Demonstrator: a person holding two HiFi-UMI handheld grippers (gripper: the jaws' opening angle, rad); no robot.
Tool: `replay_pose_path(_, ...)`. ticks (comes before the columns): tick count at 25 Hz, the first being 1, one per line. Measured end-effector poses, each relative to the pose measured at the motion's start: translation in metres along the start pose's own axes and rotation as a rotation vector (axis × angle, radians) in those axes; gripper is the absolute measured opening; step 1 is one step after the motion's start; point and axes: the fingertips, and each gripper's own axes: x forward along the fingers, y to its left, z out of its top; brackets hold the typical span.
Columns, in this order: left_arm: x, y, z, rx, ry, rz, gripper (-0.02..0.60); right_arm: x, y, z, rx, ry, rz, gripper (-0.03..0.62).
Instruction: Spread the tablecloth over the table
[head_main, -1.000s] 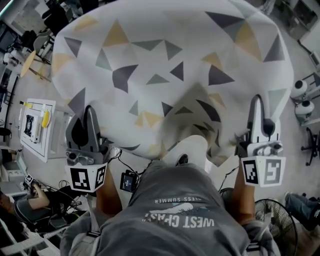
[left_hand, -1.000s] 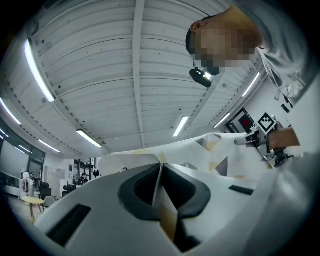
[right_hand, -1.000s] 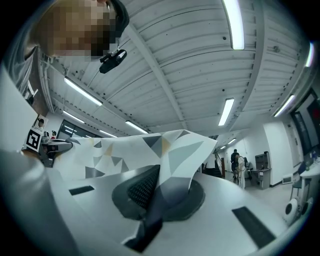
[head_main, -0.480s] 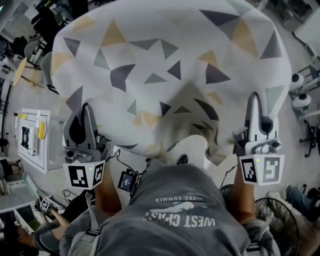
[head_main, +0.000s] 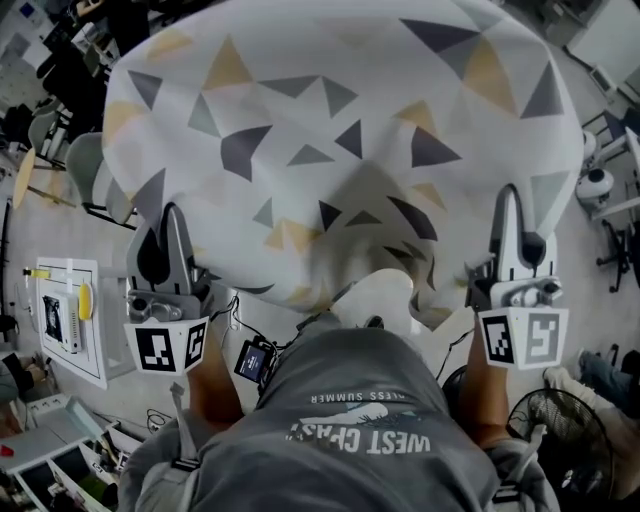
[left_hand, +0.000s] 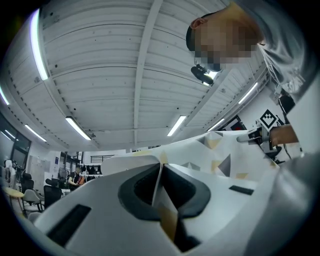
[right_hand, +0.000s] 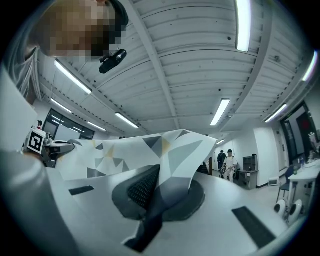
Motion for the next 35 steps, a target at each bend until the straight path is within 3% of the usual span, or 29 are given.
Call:
replay_pose_path(19, 0.092, 0.113, -0.085, -0.027, -0.015, -0.113, 0.006, 0.105, 0.048, -0.031, -0.033, 0.028, -0.130, 0.012)
replay_pose_path(25, 0.134, 0.133, -0.126, -0.019, 0.032, -0.118, 0.009, 0.148, 0.036, -0.061, -0.025, 0.080, -0.134, 0.012)
replay_pose_path(35, 0.152, 0.134, -0.179, 0.007, 0.144, -0.107, 0.014, 0.165, 0.020, -0.114, 0.020, 0.161, -0.088, 0.014)
